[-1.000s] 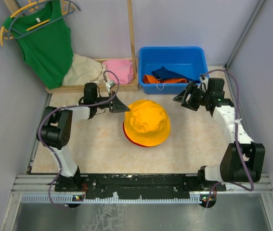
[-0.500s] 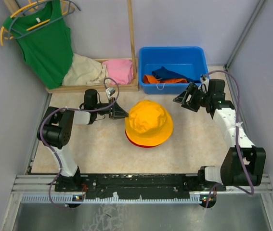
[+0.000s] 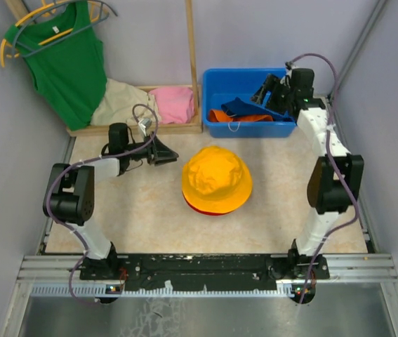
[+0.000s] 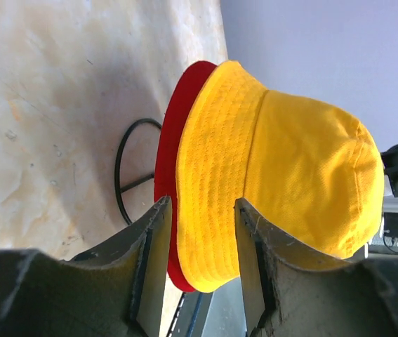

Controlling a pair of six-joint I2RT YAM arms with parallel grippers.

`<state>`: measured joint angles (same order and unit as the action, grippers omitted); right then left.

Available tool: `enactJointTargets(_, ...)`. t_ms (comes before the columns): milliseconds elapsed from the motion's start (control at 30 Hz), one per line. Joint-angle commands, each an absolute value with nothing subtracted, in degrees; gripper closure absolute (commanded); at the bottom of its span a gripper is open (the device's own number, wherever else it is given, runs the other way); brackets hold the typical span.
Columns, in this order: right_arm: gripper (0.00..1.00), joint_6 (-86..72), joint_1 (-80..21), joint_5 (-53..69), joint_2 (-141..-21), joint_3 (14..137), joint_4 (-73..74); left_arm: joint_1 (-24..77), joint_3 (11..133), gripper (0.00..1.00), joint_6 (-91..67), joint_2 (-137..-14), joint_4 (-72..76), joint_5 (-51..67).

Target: Stack the hats

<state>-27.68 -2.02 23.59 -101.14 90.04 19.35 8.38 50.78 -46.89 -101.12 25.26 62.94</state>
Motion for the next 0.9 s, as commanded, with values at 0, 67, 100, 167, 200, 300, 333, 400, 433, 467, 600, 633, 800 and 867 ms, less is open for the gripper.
enactJointTargets(0, 0.24, -20.6, -5.6, 13.0, -111.7, 104.2, 22.3, 6.7, 53.7, 0.53, -43.1, -98.0, 18.2, 60.6)
enactJointTargets(67, 0.18, -18.2, -7.3, 8.4, -116.8, 110.8, 24.4, 6.1, 54.7, 0.54, -42.2, -97.4, 16.0, 60.2)
enactJointTargets(100, 0.13, -17.3, -7.9, 6.8, -119.5, 114.6, 26.0, 5.8, 55.0, 0.54, -41.9, -97.3, 15.4, 60.1)
enactJointTargets(167, 0.08, -16.0, -8.6, 4.8, -125.2, 122.5, 29.8, 5.1, 55.4, 0.55, -41.8, -97.1, 14.4, 60.0)
enactJointTargets(200, 0.06, -15.7, -8.9, 4.1, -128.0, 126.6, 31.8, 4.8, 55.5, 0.55, -41.7, -97.0, 14.1, 60.1)
enactJointTargets(300, 0.01, -15.3, -9.2, 4.4, -135.9, 138.4, 36.6, 3.8, 55.5, 0.56, -41.2, -96.8, 13.2, 59.8)
enactJointTargets(333, 0.01, -15.3, -9.4, 4.7, -137.4, 140.5, 37.2, 3.5, 55.5, 0.56, -41.0, -96.8, 12.8, 59.6)
enactJointTargets(400, 0.01, -14.3, -10.1, 3.0, -139.0, 141.8, 36.3, 2.8, 55.5, 0.57, -41.0, -97.3, 12.7, 59.8)
enactJointTargets(433, 0.01, -13.7, -10.3, 2.2, -139.4, 141.5, 35.4, 2.5, 55.5, 0.57, -41.1, -97.5, 12.8, 59.9)
enactJointTargets(467, 0.01, -13.5, -10.4, 1.5, -139.9, 141.5, 34.7, 2.3, 55.7, 0.57, -41.1, -97.7, 12.7, 60.0)
enactJointTargets(600, 0.01, -13.7, -10.4, 1.1, -143.0, 143.2, 34.5, 1.2, 56.5, 0.58, -41.1, -98.2, 12.5, 60.1)
enactJointTargets(633, 0.01, -14.3, -10.4, 2.1, -143.7, 143.4, 34.5, 0.8, 56.8, 0.58, -41.0, -98.2, 12.3, 60.1)
enactJointTargets(800, 0.01, -16.7, -10.8, 7.0, -146.9, 144.5, 34.1, -0.5, 57.4, 0.58, -40.6, -99.3, 11.6, 60.3)
enactJointTargets(867, 0.01, -17.2, -11.1, 8.2, -148.5, 145.7, 34.1, -0.9, 57.2, 0.58, -40.4, -99.5, 11.5, 60.3)
